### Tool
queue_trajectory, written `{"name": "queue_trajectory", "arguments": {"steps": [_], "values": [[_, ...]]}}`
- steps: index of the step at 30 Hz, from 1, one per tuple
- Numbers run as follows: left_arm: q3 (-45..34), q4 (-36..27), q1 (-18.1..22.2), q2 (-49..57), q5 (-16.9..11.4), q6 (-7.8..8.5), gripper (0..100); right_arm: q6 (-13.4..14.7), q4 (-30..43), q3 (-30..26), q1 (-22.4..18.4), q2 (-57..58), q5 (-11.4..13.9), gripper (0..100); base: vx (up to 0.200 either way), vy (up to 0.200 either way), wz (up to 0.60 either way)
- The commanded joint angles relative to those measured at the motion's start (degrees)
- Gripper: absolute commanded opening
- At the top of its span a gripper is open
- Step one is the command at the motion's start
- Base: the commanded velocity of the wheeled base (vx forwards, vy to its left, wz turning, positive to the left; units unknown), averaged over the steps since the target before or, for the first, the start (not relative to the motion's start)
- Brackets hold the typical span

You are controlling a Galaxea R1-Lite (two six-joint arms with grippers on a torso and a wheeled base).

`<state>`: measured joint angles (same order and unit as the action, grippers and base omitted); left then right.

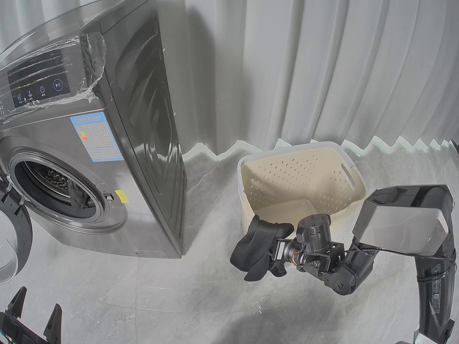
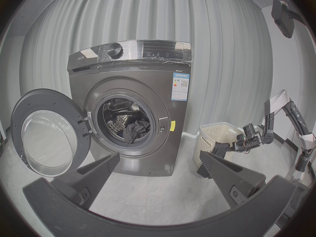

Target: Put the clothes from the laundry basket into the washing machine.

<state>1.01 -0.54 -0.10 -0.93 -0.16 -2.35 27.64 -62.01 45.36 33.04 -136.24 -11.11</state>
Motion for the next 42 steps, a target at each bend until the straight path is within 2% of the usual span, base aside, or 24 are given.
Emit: {"name": "queue_trajectory", "arguments": {"steps": [1,7,16,17,29,36,42], "values": [[-0.84,0.01,0.01,0.84,0.07,-0.02,100,-0.04,-0.74,-3.53,0.8,6.08,0.03,0,0.0,0.0,0.0],[-0.84,0.01,0.01,0.84,0.07,-0.02,100,-0.13,0.14,-8.1,2.03,15.48,0.03,0,0.0,0.0,0.0],[-0.84,0.01,0.01,0.84,0.25,-0.02,100,-0.39,-0.39,-9.59,1.33,14.95,-0.06,0,0.0,0.0,0.0],[-0.84,0.01,0.01,0.75,0.25,-0.02,100,-0.57,-0.39,-10.03,1.33,13.72,0.03,100,0.0,0.0,0.0],[-0.84,0.01,0.01,0.84,0.33,-0.02,100,-1.44,-0.3,-9.15,1.33,7.48,-0.06,100,0.0,0.0,0.0],[-0.84,0.01,0.01,0.84,0.33,-0.02,100,-1.8,-0.74,-3.53,0.45,0.36,-0.06,100,0.0,0.0,0.0],[-0.84,0.01,0.01,0.84,0.33,-0.02,100,-1.8,-0.65,0.96,-1.04,-0.96,-0.14,100,0.0,0.0,0.0]]}}
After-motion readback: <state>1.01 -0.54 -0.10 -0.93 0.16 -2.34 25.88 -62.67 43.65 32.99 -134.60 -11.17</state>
